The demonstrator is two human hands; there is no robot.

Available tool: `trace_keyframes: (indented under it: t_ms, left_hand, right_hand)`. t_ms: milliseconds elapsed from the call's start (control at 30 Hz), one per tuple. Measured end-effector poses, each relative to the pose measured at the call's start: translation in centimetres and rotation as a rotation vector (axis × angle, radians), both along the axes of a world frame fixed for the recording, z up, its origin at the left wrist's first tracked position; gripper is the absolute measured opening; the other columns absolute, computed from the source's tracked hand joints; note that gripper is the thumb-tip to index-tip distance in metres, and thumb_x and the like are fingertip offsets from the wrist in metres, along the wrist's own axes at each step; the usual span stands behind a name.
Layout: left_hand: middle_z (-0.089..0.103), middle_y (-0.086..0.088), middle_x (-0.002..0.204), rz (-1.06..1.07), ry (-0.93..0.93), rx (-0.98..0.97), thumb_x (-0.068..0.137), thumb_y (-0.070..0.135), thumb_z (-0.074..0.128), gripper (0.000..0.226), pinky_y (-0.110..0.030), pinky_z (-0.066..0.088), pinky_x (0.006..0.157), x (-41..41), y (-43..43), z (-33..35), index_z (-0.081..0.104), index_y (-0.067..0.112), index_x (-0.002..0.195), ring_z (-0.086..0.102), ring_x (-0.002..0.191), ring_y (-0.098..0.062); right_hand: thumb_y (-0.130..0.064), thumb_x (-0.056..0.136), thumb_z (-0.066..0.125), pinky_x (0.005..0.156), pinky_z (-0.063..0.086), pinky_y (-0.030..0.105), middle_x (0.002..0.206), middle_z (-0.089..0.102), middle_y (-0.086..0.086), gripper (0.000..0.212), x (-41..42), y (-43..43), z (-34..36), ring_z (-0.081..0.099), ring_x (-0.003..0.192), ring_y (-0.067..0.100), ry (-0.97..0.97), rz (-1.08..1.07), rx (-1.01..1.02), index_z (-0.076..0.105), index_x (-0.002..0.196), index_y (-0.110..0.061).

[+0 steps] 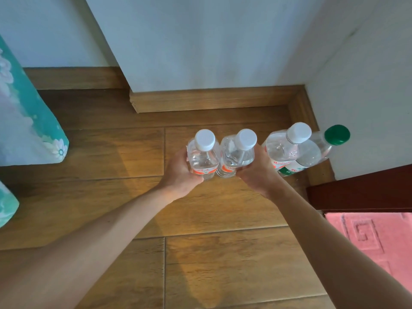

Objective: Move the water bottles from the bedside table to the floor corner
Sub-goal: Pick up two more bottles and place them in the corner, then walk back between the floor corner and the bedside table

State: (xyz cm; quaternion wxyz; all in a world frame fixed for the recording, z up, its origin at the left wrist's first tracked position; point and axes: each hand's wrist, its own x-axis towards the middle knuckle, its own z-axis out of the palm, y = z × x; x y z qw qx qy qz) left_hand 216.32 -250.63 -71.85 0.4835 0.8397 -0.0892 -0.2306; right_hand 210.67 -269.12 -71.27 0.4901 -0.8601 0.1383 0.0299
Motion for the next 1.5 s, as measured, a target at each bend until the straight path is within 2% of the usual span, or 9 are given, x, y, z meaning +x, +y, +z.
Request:
trace_keyframes:
  t_ms: [167,300,367,433,567,733,933,1200,1500]
  left_hand:
    - [0.061,0.003,0.106,-0.021,0.021,0.075,0.065,0.0,0.076,0.051,-0.023,0.047,0.081,0.2,0.4,-1.5,0.058,0.015,0.11,0.058,0.106,-0.016]
    - [0.051,0.015,0.112,0.014,0.143,0.014,0.067,-0.007,0.077,0.07,0.001,0.04,0.078,-0.2,0.8,-1.1,0.045,0.016,0.124,0.052,0.108,-0.001]
    - [0.052,0.009,0.123,0.01,0.159,0.046,0.066,0.0,0.079,0.078,-0.007,0.039,0.087,-0.5,1.3,-0.8,0.038,0.019,0.13,0.051,0.118,-0.007]
    - [0.05,0.004,0.131,-0.044,0.183,0.174,0.07,0.012,0.079,0.081,-0.021,0.04,0.093,-1.3,1.7,0.3,0.033,0.022,0.136,0.048,0.123,-0.013]
    - [0.043,-0.003,0.145,-0.249,0.302,0.473,0.077,0.033,0.071,0.084,-0.022,0.037,0.094,-4.1,2.6,4.8,0.024,0.023,0.147,0.046,0.127,-0.018]
    - [0.044,-0.006,0.142,-0.485,0.285,0.73,0.073,0.048,0.064,0.086,-0.044,0.042,0.103,-8.6,3.7,13.0,0.024,0.024,0.146,0.044,0.128,-0.029]
    - [0.045,-0.008,0.137,-0.592,0.175,0.864,0.078,0.051,0.06,0.078,-0.047,0.041,0.099,-12.3,5.7,25.7,0.027,0.022,0.142,0.043,0.125,-0.032]
    - [0.044,-0.008,0.139,-0.622,0.025,0.865,0.081,0.053,0.056,0.077,-0.046,0.042,0.1,-14.7,10.4,43.7,0.026,0.018,0.142,0.045,0.124,-0.032]
    - [0.042,-0.003,0.141,-0.481,-0.097,0.743,0.084,0.048,0.058,0.071,-0.046,0.041,0.103,-16.9,15.1,60.9,0.029,0.02,0.142,0.038,0.129,-0.027]
  right_hand:
    - [-0.008,0.069,0.064,0.094,0.051,0.047,0.095,0.064,-0.003,0.047,-0.4,0.3,-1.5,0.061,0.101,0.021,0.044,-0.047,0.017,0.057,0.115,-0.019]
    - [0.002,0.074,0.069,0.101,0.048,0.036,0.115,0.059,-0.008,0.067,-2.1,0.8,-2.7,0.056,0.114,0.01,0.12,-0.068,0.159,0.044,0.134,-0.014]
    - [0.007,0.077,0.065,0.101,0.043,0.03,0.124,0.052,-0.015,0.078,-3.5,1.2,-2.5,0.048,0.12,0.008,0.229,-0.137,0.222,0.035,0.143,-0.021]
    - [0.005,0.08,0.063,0.101,0.044,0.034,0.136,0.047,-0.006,0.082,-4.9,1.7,-2.1,0.045,0.127,0.013,0.34,-0.15,0.185,0.029,0.149,-0.025]
    - [-0.014,0.086,0.065,0.099,0.044,0.034,0.147,0.042,0.012,0.076,-7.7,2.5,1.4,0.047,0.128,0.031,0.665,-0.036,-0.086,0.025,0.15,-0.019]
    - [-0.02,0.086,0.061,0.103,0.042,0.044,0.146,0.039,0.008,0.072,-10.6,4.9,10.6,0.042,0.132,0.033,0.798,0.172,-0.289,0.021,0.147,-0.021]
    - [-0.025,0.091,0.059,0.099,0.043,0.044,0.147,0.034,0.005,0.073,-12.9,7.9,24.1,0.034,0.136,0.029,0.815,0.308,-0.441,0.016,0.149,-0.022]
    - [-0.022,0.091,0.055,0.102,0.042,0.044,0.152,0.027,0.004,0.075,-16.1,11.0,42.2,0.032,0.136,0.028,0.74,0.379,-0.489,0.011,0.151,-0.022]
    - [-0.032,0.093,0.051,0.102,0.043,0.038,0.147,0.033,0.0,0.072,-17.6,15.6,60.7,0.038,0.129,0.024,0.53,0.427,-0.539,0.012,0.152,-0.023]
